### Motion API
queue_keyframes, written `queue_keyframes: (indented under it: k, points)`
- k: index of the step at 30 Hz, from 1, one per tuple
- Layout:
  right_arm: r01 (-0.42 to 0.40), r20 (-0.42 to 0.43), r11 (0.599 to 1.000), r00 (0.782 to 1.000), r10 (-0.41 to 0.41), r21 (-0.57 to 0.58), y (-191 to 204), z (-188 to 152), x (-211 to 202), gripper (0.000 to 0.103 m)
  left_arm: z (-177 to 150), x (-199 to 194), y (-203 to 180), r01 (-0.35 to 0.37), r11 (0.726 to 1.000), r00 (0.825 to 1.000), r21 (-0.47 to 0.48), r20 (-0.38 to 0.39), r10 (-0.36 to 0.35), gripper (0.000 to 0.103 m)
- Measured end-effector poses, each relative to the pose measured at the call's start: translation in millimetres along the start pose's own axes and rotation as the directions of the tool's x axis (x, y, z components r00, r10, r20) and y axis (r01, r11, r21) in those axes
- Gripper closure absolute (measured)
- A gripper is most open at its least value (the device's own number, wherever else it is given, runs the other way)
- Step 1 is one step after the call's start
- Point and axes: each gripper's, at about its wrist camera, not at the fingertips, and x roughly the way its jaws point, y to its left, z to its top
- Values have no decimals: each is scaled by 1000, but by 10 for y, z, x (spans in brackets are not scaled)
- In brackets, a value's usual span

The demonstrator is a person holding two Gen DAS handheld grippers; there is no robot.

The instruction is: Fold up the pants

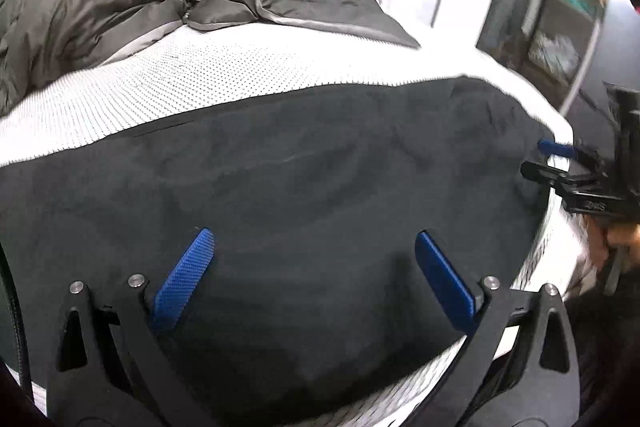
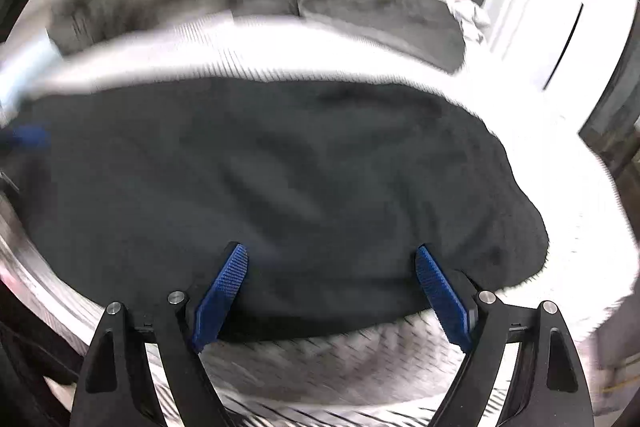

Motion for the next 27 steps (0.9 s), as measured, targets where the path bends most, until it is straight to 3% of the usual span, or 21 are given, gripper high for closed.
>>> queue_keyframes:
  k: [2,4,8,11,13,15,18,20,23,27]
  points:
    - [-101,22,995,995,101,16,157,149,30,15,7,108,-30,21,1000,999,-19,-28,-22,2]
    - [-138,6,989,990,139,-44,411,267,131,15,-31,214,-82,3,1000,997,8,-79,-2,2]
    - [-125,-83,982,990,114,-144,772,290,454,15,-180,240,-168,-24,995,993,94,-113,35,2]
    - [-90,-138,977,988,64,-195,764,173,522,15,-257,186,-169,-21,992,993,125,-111,35,2]
    - [-92,-178,980,982,60,-175,661,14,526,15,-283,146,-150,-8,993,993,116,-113,21,2]
    - [-136,-197,985,974,112,-111,494,-47,467,15,-261,95,-123,10,995,994,103,-108,1,2]
    - [-174,-145,984,975,167,-39,380,56,307,14,-203,-51,-40,35,998,997,49,-73,-31,2]
    - [-228,-99,973,969,225,-26,434,191,222,14,-143,-173,41,8,1000,1000,15,-23,-8,2]
    - [-240,-82,964,970,231,-119,689,461,232,14,-75,-358,270,-51,995,997,-91,56,56,2]
    - [-314,-128,932,947,295,-182,1005,788,434,17,-61,-536,670,-74,968,988,-238,114,103,2]
